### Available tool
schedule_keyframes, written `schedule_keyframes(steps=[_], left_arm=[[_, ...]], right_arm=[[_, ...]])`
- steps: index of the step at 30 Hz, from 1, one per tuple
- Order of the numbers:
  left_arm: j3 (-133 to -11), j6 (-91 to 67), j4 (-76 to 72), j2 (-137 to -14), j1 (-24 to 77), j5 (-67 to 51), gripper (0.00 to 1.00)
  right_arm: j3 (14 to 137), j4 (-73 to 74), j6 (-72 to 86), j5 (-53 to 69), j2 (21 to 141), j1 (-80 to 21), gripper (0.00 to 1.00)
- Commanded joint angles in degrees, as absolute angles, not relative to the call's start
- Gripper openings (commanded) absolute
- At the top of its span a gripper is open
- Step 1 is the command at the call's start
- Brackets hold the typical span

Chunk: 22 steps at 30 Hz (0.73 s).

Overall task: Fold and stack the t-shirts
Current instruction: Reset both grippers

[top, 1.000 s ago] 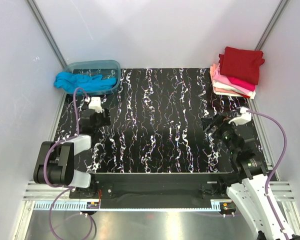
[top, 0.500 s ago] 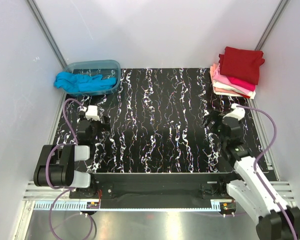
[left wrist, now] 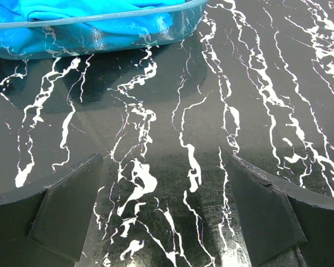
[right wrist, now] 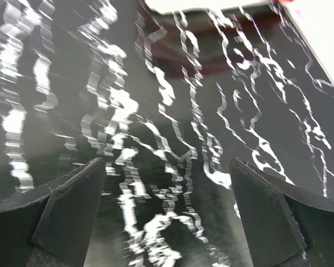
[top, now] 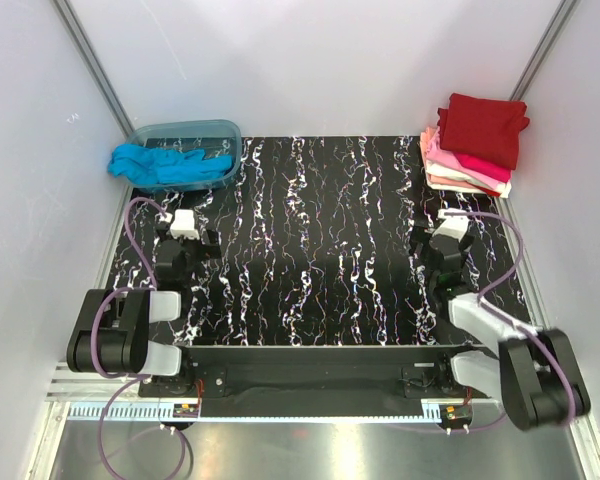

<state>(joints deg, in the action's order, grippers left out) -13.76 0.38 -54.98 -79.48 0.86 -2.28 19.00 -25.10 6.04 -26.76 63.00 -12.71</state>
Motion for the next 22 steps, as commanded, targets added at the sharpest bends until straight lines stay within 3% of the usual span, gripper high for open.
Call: schedule_keyframes(steps=[1,5,11,12,22], left_arm=[[-14.5,0.7,-60.91,-78.75,0.97,-0.44,0.99],[-14.5,0.62,-60.91,-78.75,0.97,-0.35,0.99],[-14.5,0.79,-61.08,-78.75,1.23,-0.09,0.99],[-14.5,0.79,-61.08,-78.84,1.32,-0.09,0.99],[-14.68,0.79,-60.91,-79.02,1.49,-0.09,0.99]], right_arm=[[18.97,-38.67,0.8,-27.0,69.07,-10.2,1.0],[21.44,-44.64,1.4,-20.84,75.84,-4.41,1.0],[19.95,-65.37,6.25,-6.8,89.9,5.01,1.0],[21.43,-55.65,5.28,-5.81,86.87,5.01,1.0],[21.97,-58.01,4.92,-4.75,88.42,5.01,1.0]])
